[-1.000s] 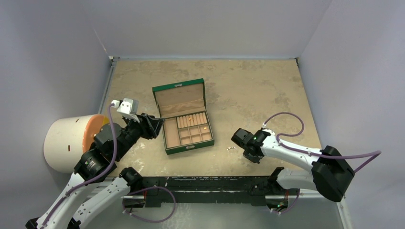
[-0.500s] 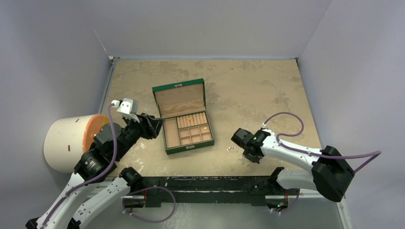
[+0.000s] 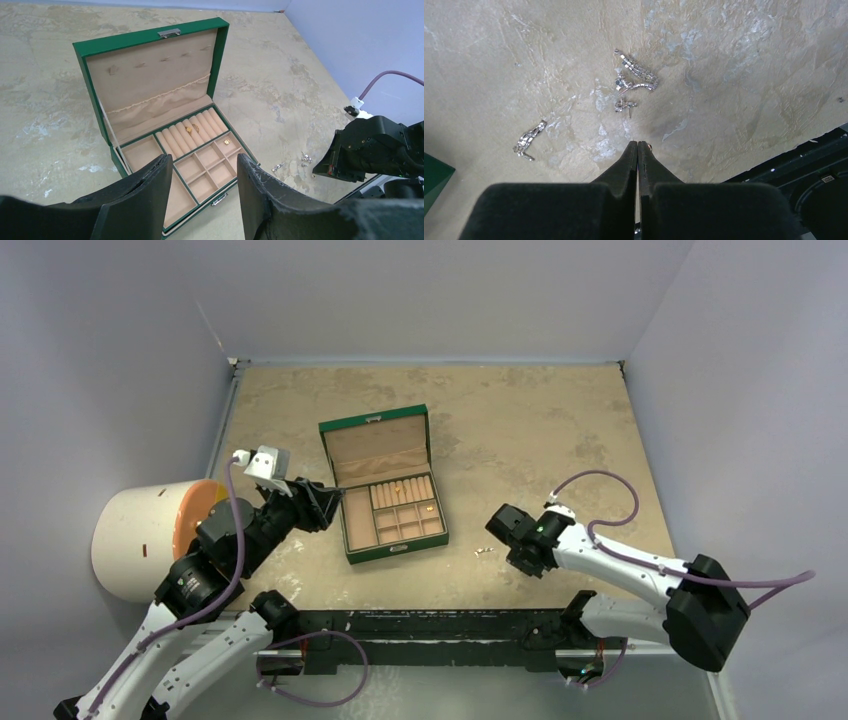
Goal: Organize the mixed jewelry
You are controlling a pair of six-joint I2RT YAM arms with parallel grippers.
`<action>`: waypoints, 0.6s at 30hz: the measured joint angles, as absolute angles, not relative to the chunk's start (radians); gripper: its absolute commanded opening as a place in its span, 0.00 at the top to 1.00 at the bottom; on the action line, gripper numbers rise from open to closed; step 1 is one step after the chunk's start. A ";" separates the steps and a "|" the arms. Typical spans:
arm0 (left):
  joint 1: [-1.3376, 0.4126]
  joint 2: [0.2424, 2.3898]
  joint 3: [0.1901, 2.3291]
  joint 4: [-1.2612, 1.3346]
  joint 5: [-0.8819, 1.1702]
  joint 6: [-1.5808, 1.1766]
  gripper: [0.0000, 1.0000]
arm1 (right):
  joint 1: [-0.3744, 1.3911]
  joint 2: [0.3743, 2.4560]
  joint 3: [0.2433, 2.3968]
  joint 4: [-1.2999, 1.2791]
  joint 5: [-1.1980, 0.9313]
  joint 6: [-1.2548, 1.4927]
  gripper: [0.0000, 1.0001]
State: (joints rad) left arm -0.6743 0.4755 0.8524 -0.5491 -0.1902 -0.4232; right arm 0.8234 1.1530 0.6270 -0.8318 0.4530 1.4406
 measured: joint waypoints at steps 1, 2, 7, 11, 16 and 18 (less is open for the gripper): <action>-0.674 0.475 0.852 -0.550 -0.190 -0.423 0.50 | 0.823 1.151 0.630 -0.832 0.453 1.438 1.00; -0.674 0.475 0.852 -0.550 -0.190 -0.423 0.50 | 0.823 1.150 0.633 -0.833 0.453 1.435 1.00; -0.674 0.472 0.852 -0.550 -0.190 -0.423 0.50 | 0.823 1.149 0.664 -0.833 0.454 1.411 1.00; -0.674 0.472 0.852 -0.550 -0.190 -0.423 0.50 | 0.823 1.156 0.728 -0.832 0.458 1.375 1.00; -0.674 0.469 0.852 -0.550 -0.190 -0.423 0.50 | 0.823 1.204 0.841 -0.827 0.477 1.325 1.00; -0.674 0.466 0.852 -0.550 -0.191 -0.423 0.50 | 0.823 1.230 0.882 -0.821 0.481 1.304 1.00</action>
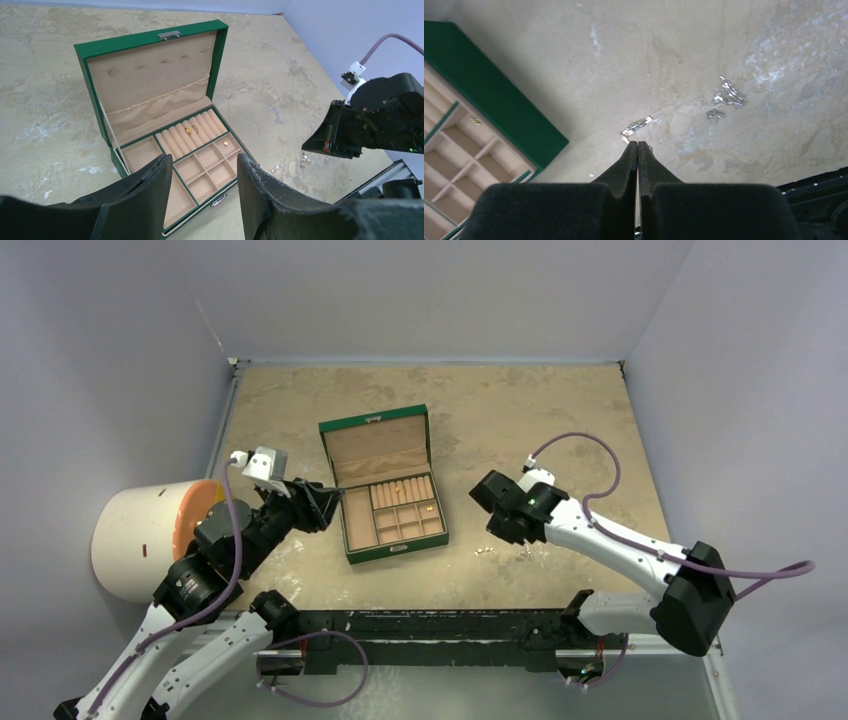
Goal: Organize the mixed jewelry
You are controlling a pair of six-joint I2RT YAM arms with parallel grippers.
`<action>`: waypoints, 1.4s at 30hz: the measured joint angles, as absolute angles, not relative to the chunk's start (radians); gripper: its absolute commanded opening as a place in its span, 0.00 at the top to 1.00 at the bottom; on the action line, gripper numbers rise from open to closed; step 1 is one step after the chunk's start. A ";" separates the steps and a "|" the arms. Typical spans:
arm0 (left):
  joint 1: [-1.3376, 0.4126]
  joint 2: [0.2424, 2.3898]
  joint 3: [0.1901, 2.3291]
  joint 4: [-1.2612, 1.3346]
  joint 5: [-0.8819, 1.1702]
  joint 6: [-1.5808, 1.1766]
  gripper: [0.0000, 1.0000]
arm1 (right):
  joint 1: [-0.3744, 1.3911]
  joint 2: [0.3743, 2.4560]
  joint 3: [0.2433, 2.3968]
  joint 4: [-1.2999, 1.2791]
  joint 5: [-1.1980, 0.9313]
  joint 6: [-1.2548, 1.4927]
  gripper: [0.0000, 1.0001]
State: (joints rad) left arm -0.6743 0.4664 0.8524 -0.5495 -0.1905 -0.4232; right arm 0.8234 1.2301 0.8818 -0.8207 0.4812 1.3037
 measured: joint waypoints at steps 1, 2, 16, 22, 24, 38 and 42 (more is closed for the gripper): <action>-0.674 0.466 0.852 -0.550 -0.191 -0.423 0.50 | 0.823 1.247 0.905 -0.820 0.482 1.292 1.00; -0.674 0.466 0.852 -0.550 -0.191 -0.423 0.50 | 0.823 1.270 0.935 -0.818 0.485 1.279 1.00; -0.674 0.455 0.852 -0.563 -0.191 -0.423 0.50 | 0.822 1.539 1.245 -0.754 0.487 1.131 1.00; -0.674 0.448 0.852 -0.563 -0.192 -0.423 0.50 | 0.814 1.570 1.246 -0.746 0.487 1.106 0.96; -0.674 0.448 0.852 -0.563 -0.192 -0.423 0.50 | 0.802 1.567 1.218 -0.731 0.482 1.097 0.93; -0.674 0.456 0.852 -0.563 -0.192 -0.423 0.50 | 0.764 1.451 0.946 -0.590 0.370 1.005 0.77; -0.674 0.461 0.852 -0.563 -0.192 -0.423 0.50 | 0.764 1.455 0.909 -0.558 0.326 0.982 0.77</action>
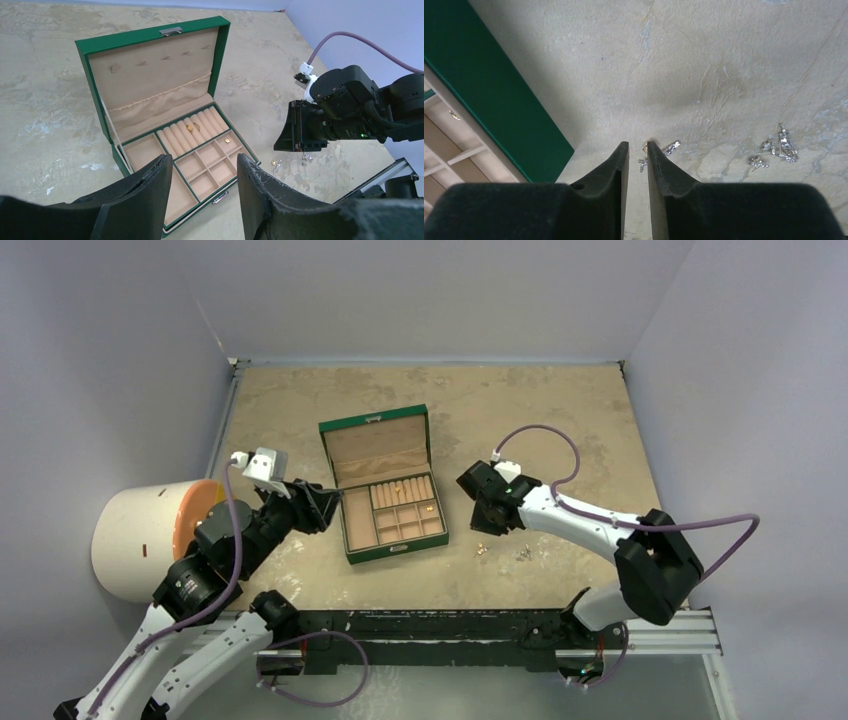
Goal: Organize the mixed jewelry
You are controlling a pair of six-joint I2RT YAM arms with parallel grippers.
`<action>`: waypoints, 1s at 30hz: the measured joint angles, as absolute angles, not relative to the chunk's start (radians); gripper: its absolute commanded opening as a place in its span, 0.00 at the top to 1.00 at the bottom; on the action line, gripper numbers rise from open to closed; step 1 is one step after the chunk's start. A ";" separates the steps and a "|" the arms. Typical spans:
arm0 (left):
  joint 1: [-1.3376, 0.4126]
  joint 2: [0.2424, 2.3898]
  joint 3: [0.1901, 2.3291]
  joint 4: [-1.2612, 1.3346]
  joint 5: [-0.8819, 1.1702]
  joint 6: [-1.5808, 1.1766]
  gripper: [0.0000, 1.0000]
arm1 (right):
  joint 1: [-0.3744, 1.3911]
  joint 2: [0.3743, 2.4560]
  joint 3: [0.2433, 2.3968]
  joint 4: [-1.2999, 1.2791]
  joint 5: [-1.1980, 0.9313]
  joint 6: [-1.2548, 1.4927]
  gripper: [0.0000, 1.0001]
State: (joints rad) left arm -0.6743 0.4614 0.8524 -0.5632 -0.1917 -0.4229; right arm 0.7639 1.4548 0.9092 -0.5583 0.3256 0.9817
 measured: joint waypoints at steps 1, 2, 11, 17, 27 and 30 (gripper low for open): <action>-0.674 0.463 0.852 -0.563 -0.192 -0.423 0.50 | 0.764 1.457 0.906 -0.553 0.318 0.979 0.77; -0.674 0.464 0.852 -0.563 -0.192 -0.423 0.50 | 0.764 1.461 0.904 -0.543 0.313 0.976 0.76; -0.674 0.470 0.852 -0.563 -0.194 -0.423 0.50 | 0.764 1.495 0.874 -0.516 0.294 0.972 0.76; -0.674 0.473 0.852 -0.563 -0.194 -0.423 0.50 | 0.764 1.504 0.862 -0.513 0.296 0.978 0.76; -0.674 0.474 0.852 -0.563 -0.195 -0.422 0.50 | 0.764 1.507 0.844 -0.509 0.292 0.979 0.78; -0.674 0.474 0.852 -0.563 -0.195 -0.422 0.50 | 0.765 1.507 0.836 -0.506 0.285 0.979 0.78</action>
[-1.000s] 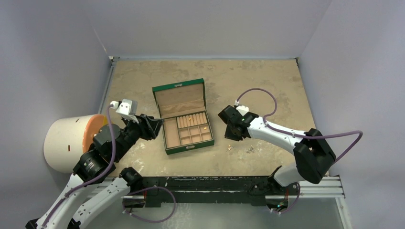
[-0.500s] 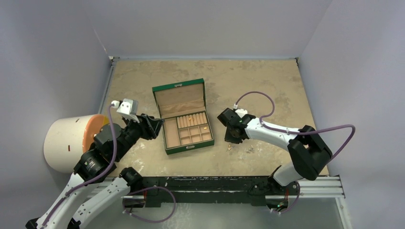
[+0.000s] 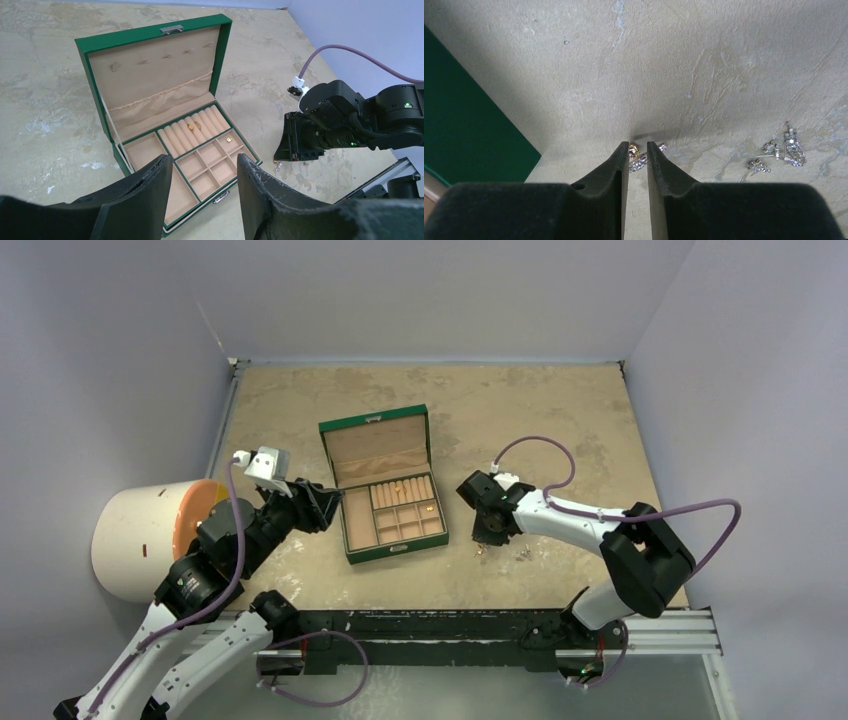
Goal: Organize the mixed jewelry
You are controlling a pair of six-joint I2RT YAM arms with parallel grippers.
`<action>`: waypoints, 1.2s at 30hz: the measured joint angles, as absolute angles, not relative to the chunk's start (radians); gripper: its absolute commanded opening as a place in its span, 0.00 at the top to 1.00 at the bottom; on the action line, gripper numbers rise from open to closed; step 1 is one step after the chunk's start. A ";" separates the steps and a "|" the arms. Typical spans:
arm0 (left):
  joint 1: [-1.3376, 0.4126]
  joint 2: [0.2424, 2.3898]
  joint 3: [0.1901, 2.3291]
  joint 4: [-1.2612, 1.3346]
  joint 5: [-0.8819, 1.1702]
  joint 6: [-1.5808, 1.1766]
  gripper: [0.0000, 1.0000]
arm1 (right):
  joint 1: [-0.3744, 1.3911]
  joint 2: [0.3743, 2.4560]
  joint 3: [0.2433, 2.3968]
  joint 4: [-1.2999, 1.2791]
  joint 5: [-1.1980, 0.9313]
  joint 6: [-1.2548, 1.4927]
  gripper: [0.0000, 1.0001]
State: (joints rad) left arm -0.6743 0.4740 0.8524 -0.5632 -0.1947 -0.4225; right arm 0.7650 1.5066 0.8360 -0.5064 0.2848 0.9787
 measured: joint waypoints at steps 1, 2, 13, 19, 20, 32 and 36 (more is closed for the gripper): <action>-0.674 0.474 0.852 -0.563 -0.195 -0.422 0.50 | 0.765 1.507 0.834 -0.505 0.282 0.979 0.79; -0.674 0.474 0.852 -0.563 -0.195 -0.422 0.50 | 0.765 1.507 0.831 -0.503 0.278 0.979 0.79; -0.674 0.474 0.852 -0.563 -0.195 -0.422 0.50 | 0.783 1.507 0.826 -0.486 0.260 0.977 0.84; -0.674 0.474 0.852 -0.563 -0.195 -0.422 0.50 | 0.785 1.507 0.826 -0.485 0.259 0.977 0.93; -0.674 0.474 0.852 -0.563 -0.195 -0.422 0.50 | 0.785 1.507 0.826 -0.485 0.259 0.977 0.95; -0.674 0.474 0.852 -0.563 -0.195 -0.422 0.50 | 0.785 1.507 0.826 -0.485 0.259 0.977 1.00; -0.674 0.474 0.852 -0.563 -0.195 -0.422 0.50 | 0.785 1.507 0.826 -0.485 0.259 0.977 1.00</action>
State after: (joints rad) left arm -0.6743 0.4740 0.8524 -0.5632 -0.1947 -0.4221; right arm 0.7853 1.5066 0.8261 -0.4850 0.2588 0.9768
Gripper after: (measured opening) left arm 0.498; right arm 0.005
